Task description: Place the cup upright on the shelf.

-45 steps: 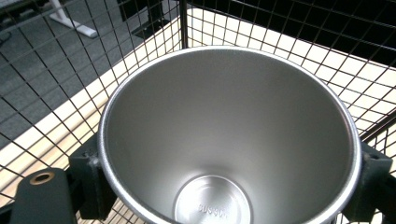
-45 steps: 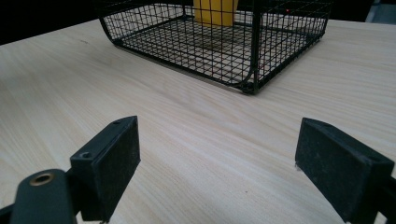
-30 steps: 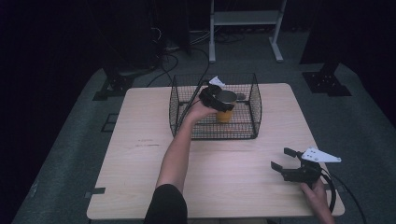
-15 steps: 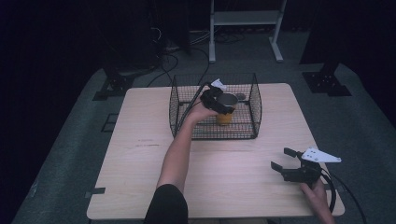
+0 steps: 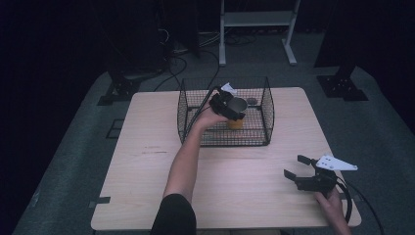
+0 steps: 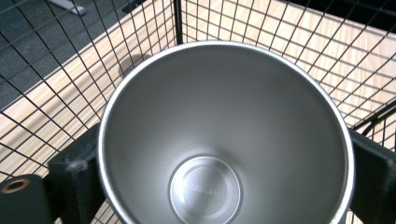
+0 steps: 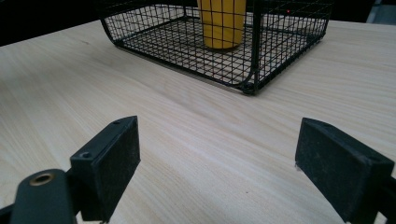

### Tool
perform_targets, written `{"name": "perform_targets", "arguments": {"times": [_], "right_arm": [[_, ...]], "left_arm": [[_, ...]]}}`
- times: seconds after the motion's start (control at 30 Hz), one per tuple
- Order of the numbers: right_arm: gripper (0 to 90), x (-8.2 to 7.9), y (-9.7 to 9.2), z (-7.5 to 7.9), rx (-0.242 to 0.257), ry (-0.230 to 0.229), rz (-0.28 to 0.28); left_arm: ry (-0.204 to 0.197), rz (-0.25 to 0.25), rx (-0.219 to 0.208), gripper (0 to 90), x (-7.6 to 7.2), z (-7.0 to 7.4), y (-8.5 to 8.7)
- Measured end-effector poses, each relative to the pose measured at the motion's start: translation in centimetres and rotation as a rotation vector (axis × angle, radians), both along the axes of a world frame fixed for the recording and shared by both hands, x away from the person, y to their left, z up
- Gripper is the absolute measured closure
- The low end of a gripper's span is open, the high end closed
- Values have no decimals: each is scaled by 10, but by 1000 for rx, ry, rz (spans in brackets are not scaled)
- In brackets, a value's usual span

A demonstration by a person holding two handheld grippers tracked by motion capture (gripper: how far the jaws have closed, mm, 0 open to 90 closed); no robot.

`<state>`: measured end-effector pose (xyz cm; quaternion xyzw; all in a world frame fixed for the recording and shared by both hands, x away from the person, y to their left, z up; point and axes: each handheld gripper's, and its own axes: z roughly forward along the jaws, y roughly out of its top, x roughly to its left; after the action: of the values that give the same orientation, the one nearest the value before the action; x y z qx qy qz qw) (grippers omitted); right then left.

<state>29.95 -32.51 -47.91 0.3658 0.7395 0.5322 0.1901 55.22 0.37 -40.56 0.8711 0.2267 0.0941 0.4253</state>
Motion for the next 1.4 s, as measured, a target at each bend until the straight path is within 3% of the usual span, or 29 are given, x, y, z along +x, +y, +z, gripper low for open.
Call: {"name": "perform_targets", "arguments": {"times": [0.37,1.07,1.27,1.4], "right_arm": [[130,0,0,0,-1,0,1],[130,-1,-1,0,7,-3,0],[129,-1,-1,0,7,0,-6],[129,-1,-1,0,4,-3,-12]], "left_arm": [[-23,8,-36,28,-1,5,1],[-84,12,-133,26,-8,31,8],[-95,7,-145,25,-13,38,9],[-122,-6,-157,25,-24,46,11]]}}
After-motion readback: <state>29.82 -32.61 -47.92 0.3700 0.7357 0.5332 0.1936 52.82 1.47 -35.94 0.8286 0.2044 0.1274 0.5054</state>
